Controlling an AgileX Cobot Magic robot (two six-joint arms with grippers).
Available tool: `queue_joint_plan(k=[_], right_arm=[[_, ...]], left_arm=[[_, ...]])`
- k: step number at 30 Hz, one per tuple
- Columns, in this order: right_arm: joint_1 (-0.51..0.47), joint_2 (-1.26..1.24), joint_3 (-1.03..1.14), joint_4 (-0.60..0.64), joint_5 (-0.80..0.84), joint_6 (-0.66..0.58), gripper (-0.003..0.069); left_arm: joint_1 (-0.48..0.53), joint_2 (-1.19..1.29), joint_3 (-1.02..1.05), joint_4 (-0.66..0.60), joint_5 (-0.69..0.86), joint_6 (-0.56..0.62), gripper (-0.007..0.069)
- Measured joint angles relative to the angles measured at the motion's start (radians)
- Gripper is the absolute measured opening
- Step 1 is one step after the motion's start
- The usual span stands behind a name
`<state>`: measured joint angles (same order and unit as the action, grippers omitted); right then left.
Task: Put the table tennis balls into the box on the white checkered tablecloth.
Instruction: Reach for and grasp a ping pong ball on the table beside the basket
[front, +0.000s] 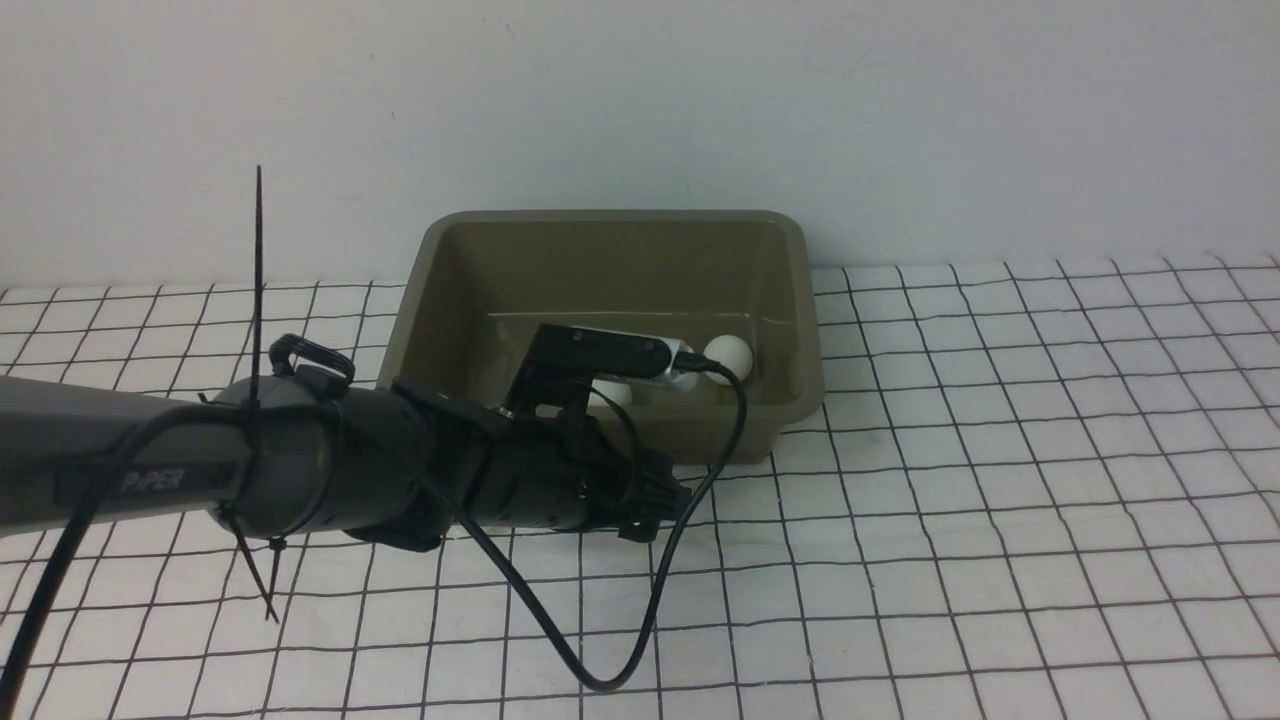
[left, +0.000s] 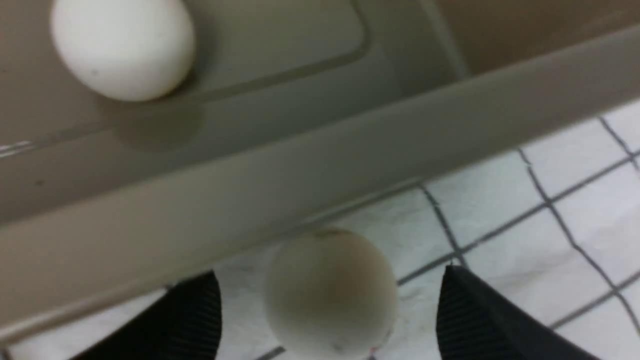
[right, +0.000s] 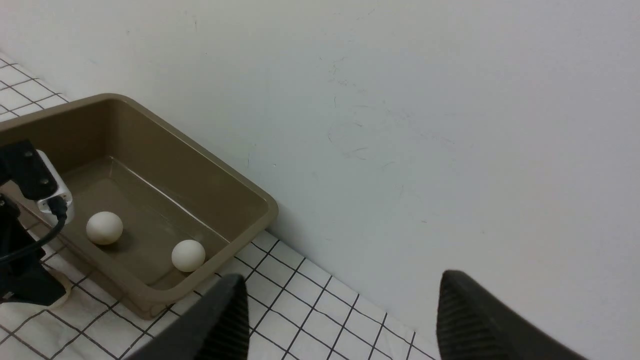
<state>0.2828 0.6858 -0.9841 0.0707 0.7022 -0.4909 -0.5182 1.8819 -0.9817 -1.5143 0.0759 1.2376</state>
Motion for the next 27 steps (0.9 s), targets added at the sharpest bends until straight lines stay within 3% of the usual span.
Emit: queue_joint_plan(k=[18, 21, 24, 27], right_arm=[[0.000, 0.000, 0.000, 0.001, 0.000, -0.006, 0.0462], [0.000, 0.000, 0.000, 0.003, 0.000, -0.007, 0.0462], [0.000, 0.000, 0.000, 0.003, 0.000, -0.007, 0.0462], [0.000, 0.000, 0.000, 0.003, 0.000, -0.008, 0.0462]], left_arm=[[0.000, 0.043, -0.019, -0.004, -0.023, 0.017, 0.0515], [0.000, 0.043, -0.019, -0.004, -0.024, 0.017, 0.0463], [0.000, 0.043, -0.019, -0.004, -0.024, 0.018, 0.0360], [0.000, 0.043, -0.020, -0.004, -0.024, 0.044, 0.0345]])
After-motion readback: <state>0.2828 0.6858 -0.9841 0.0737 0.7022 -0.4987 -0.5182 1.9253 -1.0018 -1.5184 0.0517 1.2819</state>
